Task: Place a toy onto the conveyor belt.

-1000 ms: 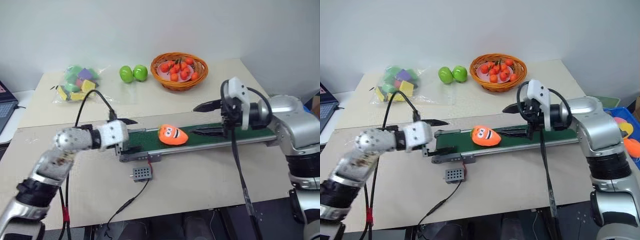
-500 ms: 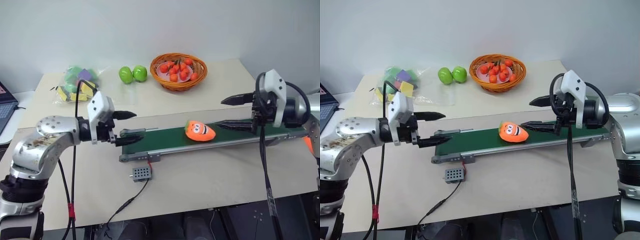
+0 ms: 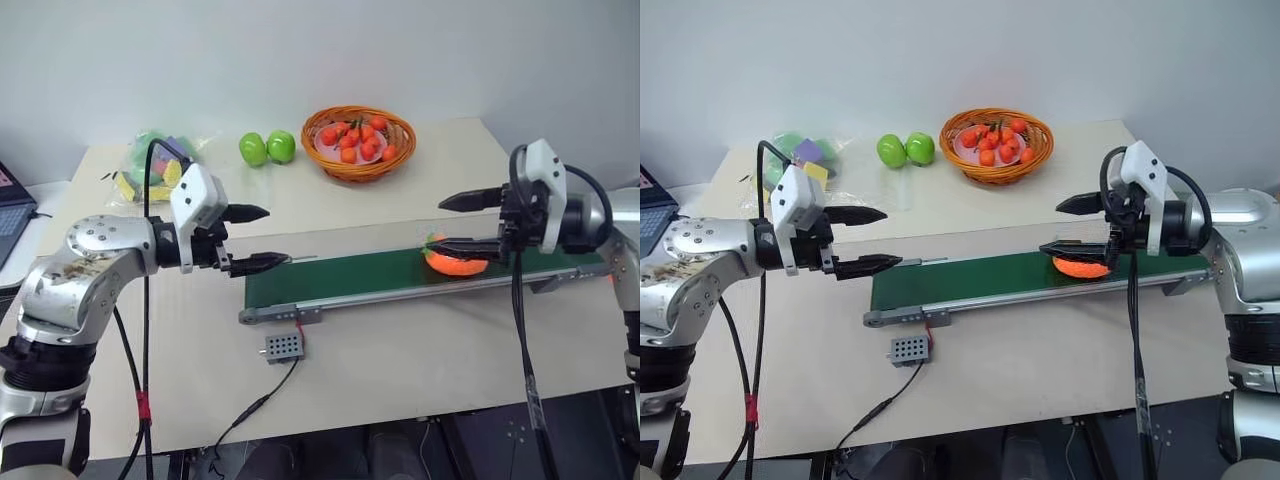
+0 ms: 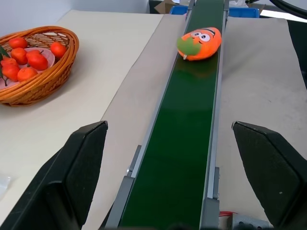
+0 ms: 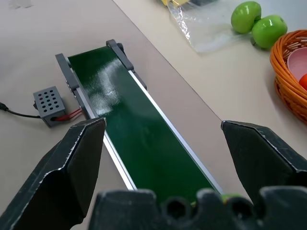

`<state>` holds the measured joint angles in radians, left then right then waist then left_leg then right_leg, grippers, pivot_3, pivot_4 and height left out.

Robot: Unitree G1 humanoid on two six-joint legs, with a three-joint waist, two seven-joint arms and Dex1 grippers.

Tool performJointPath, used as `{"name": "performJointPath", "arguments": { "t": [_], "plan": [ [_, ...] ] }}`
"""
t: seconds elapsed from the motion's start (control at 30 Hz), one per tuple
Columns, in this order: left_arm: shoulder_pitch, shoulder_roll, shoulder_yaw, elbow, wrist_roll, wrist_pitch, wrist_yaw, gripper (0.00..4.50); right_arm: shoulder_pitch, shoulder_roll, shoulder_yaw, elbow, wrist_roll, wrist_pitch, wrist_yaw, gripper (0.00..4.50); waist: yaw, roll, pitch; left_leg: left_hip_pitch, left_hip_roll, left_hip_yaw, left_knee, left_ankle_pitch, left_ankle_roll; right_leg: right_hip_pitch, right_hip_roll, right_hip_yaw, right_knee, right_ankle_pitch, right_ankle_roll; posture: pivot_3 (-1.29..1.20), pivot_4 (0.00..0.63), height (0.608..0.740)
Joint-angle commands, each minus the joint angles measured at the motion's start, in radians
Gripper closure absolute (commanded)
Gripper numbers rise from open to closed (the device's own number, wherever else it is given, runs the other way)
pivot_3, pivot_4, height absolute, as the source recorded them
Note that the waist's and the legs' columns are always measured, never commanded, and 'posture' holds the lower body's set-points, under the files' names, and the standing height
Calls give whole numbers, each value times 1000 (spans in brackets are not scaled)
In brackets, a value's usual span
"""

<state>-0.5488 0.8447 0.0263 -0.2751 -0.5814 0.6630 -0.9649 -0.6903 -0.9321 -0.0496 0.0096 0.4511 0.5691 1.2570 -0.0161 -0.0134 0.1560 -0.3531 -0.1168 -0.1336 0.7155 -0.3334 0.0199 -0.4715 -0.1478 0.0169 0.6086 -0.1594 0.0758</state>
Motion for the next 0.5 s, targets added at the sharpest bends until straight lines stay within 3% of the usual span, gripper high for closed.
{"name": "performJointPath", "arguments": {
  "t": [0.03,0.5],
  "plan": [
    [-33,4,35,-3,2,6,18,66,-26,8,-12,-24,8,-17,-7,0,1,0,0,0,0,0,0,0,0,0,0,0,0,0,0,0,150,740],
    [-101,-27,51,15,-7,-5,60,66,-30,14,-14,-26,8,-11,-25,0,2,0,0,0,0,0,0,0,0,0,0,0,0,0,0,0,150,740]
  ]
}}
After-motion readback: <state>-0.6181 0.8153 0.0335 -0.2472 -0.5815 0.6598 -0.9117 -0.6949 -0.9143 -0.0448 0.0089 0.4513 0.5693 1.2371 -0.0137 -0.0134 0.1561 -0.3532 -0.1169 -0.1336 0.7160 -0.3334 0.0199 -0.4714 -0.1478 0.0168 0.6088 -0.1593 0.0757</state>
